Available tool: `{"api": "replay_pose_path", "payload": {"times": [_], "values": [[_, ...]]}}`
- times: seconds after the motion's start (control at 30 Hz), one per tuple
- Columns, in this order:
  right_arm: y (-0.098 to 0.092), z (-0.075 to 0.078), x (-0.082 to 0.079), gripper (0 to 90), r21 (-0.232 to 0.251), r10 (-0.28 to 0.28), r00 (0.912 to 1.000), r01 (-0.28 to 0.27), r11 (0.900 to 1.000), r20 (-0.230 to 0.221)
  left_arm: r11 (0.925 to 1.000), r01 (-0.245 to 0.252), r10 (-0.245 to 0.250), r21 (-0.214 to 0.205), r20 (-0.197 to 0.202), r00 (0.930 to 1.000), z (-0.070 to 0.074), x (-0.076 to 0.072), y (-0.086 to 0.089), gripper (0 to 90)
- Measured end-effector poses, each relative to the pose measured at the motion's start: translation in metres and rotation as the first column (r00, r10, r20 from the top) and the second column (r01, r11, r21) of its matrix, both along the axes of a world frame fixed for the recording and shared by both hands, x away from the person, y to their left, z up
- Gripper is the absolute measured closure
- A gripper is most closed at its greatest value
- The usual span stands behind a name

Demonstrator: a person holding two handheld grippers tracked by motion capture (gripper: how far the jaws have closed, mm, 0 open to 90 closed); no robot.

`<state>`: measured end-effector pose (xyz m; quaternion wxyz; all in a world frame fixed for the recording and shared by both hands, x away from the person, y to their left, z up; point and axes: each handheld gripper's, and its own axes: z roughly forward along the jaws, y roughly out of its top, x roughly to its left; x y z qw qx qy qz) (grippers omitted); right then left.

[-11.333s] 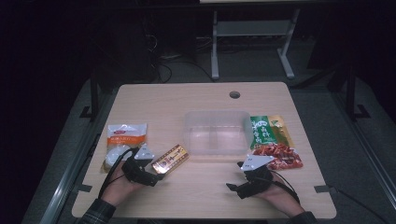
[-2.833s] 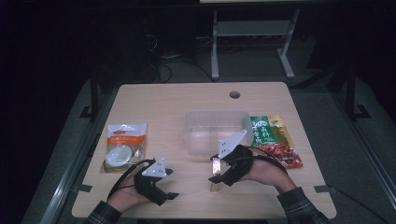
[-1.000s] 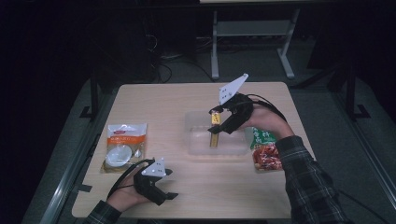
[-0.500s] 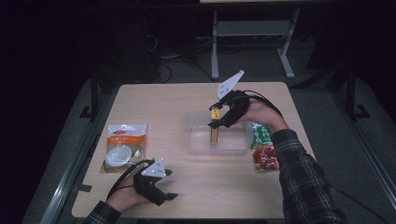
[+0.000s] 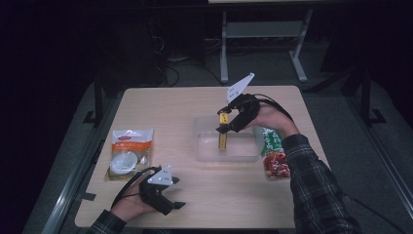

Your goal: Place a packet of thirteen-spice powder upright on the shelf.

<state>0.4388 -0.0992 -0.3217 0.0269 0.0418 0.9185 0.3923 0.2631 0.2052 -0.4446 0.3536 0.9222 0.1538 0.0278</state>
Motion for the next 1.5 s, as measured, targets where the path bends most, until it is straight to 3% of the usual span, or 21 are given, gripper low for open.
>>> {"api": "replay_pose_path", "payload": {"times": [0.33,0.57,0.77,0.9,1.03,1.2,1.33,1.5], "values": [[0.005,-0.007,0.001,31.2,-0.04,0.013,0.9999,-0.013,0.9991,0.003,1.0,0.001,-0.001,-0.001,-0.001,1.0,0.0,0.0,0.0,16.1],[0.016,-0.027,0.002,31.1,-0.1,0.043,0.999,-0.045,0.994,-0.013,1.0,-0.001,0.001,-0.008,-0.006,1.0,-0.001,-0.001,-0.001,16.1],[0.017,-0.039,0.004,31.1,-0.112,0.038,0.999,-0.04,0.9929,-0.022,1.0,0.002,-0.002,-0.001,-0.008,1.0,-0.001,-0.001,-0.001,16.1],[0.019,-0.047,0.003,30.7,-0.155,0.035,0.9992,-0.037,0.9872,-0.02,1.0,0.007,-0.007,0.004,-0.01,0.9999,-0.001,-0.001,-0.002,16.1],[0.019,-0.045,0.002,28.2,-0.147,0.024,0.9995,-0.026,0.9888,-0.021,1.0,0.007,-0.007,0.001,-0.012,0.9999,-0.001,-0.001,-0.002,16.2],[0.012,-0.028,-0.005,21.2,-0.11,-0.025,0.9996,0.024,0.9936,-0.009,1.0,0.006,-0.006,-0.004,-0.011,0.9999,-0.002,-0.001,-0.002,16.2],[0.002,-0.018,-0.015,20.3,-0.054,-0.081,0.9965,0.082,0.9952,0.019,1.0,0.002,-0.003,-0.005,-0.014,0.9999,-0.002,-0.001,-0.002,16.3],[-0.01,-0.014,-0.033,21.1,-0.034,-0.151,0.9885,0.151,0.9879,0.015,1.0,0.003,-0.003,-0.006,-0.012,0.9999,-0.002,-0.001,-0.002,16.3]]}}
